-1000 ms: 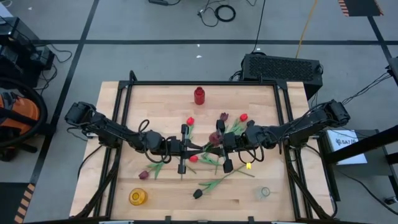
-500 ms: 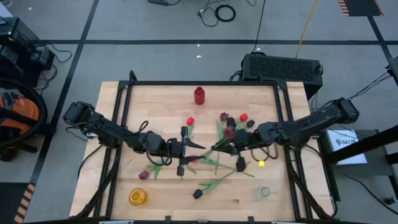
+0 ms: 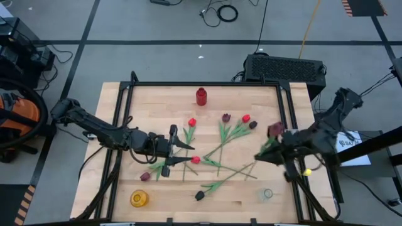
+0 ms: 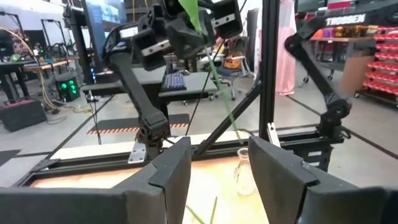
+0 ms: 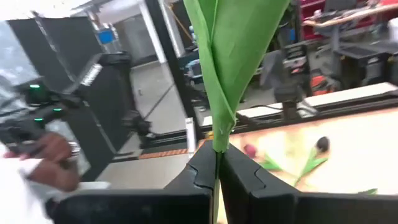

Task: Sort flowers into vase by color
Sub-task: Put the middle dark red flower into the transparent vase

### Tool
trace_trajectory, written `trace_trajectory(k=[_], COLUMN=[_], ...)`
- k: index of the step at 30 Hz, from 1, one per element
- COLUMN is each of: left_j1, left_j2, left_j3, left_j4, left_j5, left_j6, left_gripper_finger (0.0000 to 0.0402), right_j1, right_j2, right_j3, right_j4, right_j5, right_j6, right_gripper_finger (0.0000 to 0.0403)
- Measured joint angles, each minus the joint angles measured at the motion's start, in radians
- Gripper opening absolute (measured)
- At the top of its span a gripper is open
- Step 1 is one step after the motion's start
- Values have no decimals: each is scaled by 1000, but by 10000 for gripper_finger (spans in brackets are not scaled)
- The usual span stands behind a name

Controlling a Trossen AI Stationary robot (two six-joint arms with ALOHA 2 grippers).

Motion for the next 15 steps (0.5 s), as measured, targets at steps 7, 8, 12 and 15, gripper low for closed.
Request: trace_trajectory(k=[7,8,12,15], left_j1=[1,1,1,1], left_j2=[13,18,36,47], left_j3=[0,0,0,0], left_j4=[0,-4,0,-1], left_j5=[0,0,0,0], left_j6=[-7,-7,-7,-7], left_gripper_finger=[168,168,168,168], right_j1=[260,293,411,481], right_j2=[1,8,47,81], right_j3=[0,0,0,0], right_j4=[-91,-101,-114,-111], right_j5=[300,338,468,535], right_j6=[141,160,222,273], right_gripper_finger=[4,4,4,4])
